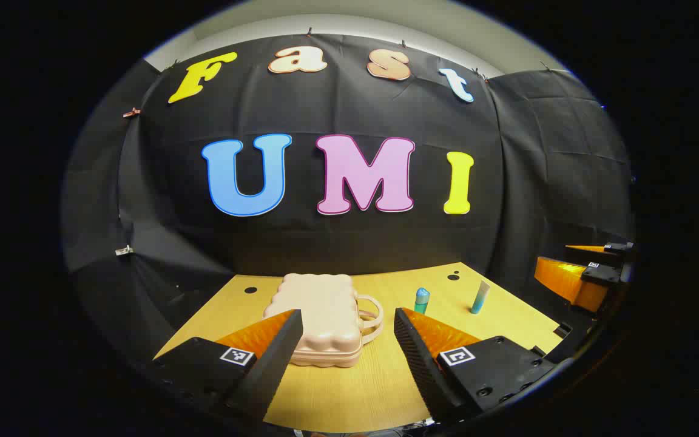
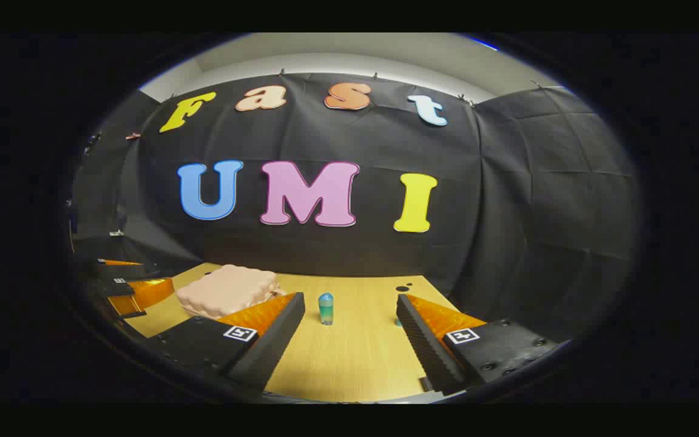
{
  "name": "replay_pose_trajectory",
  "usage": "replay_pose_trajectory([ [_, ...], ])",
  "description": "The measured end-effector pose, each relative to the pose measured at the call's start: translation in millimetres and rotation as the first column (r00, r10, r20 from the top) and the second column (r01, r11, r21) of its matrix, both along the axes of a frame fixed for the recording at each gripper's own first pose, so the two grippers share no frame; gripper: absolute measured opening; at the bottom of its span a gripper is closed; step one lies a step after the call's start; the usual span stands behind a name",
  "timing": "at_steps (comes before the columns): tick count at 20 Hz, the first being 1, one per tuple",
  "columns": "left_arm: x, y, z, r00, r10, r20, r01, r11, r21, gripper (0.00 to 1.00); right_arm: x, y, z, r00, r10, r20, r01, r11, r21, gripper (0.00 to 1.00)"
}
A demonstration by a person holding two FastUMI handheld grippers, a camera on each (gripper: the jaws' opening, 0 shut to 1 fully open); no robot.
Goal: First open the suitcase, pack the skin care products into it, and then close the suitcase.
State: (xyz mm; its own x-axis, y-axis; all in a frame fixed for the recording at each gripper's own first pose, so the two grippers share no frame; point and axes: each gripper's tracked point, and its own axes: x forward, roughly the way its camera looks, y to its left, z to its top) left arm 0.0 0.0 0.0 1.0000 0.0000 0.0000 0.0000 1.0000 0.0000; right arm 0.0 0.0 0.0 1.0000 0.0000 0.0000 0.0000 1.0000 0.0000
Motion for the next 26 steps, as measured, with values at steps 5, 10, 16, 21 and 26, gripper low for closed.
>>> replay_pose_trajectory([
  [5,29.6,-4.6,6.3,1.000,0.015,-0.010,-0.015,1.000,-0.008,0.95,31.9,-4.8,1.0,1.000,0.021,-0.008,-0.021,1.000,0.009,0.96],
  [10,44.0,-5.0,7.2,0.999,0.030,-0.021,-0.031,0.999,-0.011,0.95,54.3,-8.9,0.2,0.999,0.033,-0.012,-0.032,0.999,0.023,0.96],
  [16,47.1,-6.2,9.6,1.000,0.023,-0.018,-0.023,1.000,0.001,0.95,58.3,-7.4,-1.4,0.999,0.034,-0.015,-0.033,0.999,0.028,0.96],
  [21,40.5,-3.9,8.3,1.000,0.012,-0.015,-0.012,1.000,0.000,0.95,52.5,-3.4,0.0,0.999,0.031,-0.012,-0.031,0.999,0.025,0.96],
  [26,54.7,-8.7,9.2,1.000,-0.008,-0.027,0.007,1.000,-0.016,0.95,55.2,-10.8,7.5,1.000,0.022,0.013,-0.021,1.000,-0.016,0.96],
])
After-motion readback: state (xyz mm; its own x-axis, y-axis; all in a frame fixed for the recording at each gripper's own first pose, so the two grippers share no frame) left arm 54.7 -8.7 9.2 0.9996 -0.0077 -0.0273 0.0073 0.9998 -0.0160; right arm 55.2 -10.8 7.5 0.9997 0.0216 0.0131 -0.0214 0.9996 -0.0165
